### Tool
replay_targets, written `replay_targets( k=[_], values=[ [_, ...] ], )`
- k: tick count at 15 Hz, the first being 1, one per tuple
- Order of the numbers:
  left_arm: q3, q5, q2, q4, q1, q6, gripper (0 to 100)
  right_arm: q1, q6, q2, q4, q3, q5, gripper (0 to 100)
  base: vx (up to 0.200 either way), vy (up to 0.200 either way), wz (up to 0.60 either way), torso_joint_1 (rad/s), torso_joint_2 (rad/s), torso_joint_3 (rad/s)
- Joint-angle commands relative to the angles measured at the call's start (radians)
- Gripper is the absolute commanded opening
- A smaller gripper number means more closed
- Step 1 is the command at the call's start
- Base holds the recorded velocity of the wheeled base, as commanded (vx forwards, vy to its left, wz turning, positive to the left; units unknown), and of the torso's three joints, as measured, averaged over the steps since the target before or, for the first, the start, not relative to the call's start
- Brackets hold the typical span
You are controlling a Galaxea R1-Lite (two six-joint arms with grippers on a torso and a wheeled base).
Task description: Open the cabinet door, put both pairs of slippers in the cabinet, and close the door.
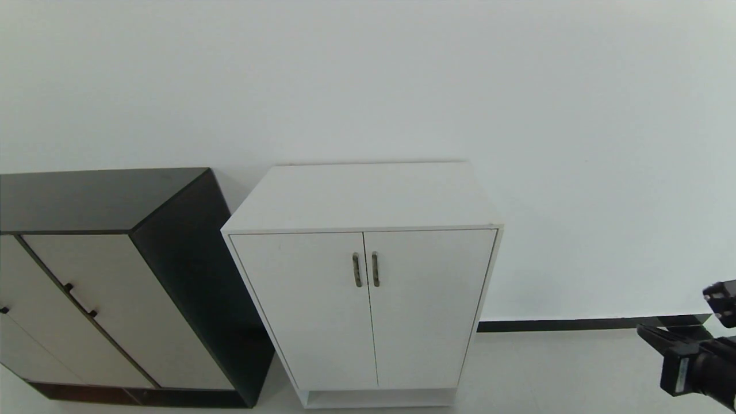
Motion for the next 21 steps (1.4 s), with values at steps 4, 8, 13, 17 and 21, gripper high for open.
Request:
replay_targets(
  k=[4,8,13,17,21],
  values=[
    [0.0,0.0,0.0,0.0,0.0,-0.002,0,-0.097,0.005,-0.346,0.259,0.055,0.014,0,0.0,0.0,0.0,0.0,0.0,0.0],
    [0.0,0.003,0.0,0.0,0.0,-0.009,0,-0.097,0.01,-0.777,0.681,0.054,0.018,0,0.0,0.0,0.0,0.0,0.0,0.0],
    [0.0,0.003,0.0,0.0,0.0,-0.009,0,-0.094,0.048,-1.04,0.914,0.052,0.017,0,0.0,0.0,0.0,0.0,0.0,0.0],
    [0.0,0.003,0.0,0.0,0.0,-0.009,0,-0.093,0.051,-1.096,0.917,0.052,0.014,0,0.0,0.0,0.0,0.0,0.0,0.0],
    [0.0,0.003,0.0,0.0,0.0,-0.009,0,-0.091,0.027,-1.154,0.919,0.048,0.014,0,0.0,0.0,0.0,0.0,0.0,0.0]
  ],
)
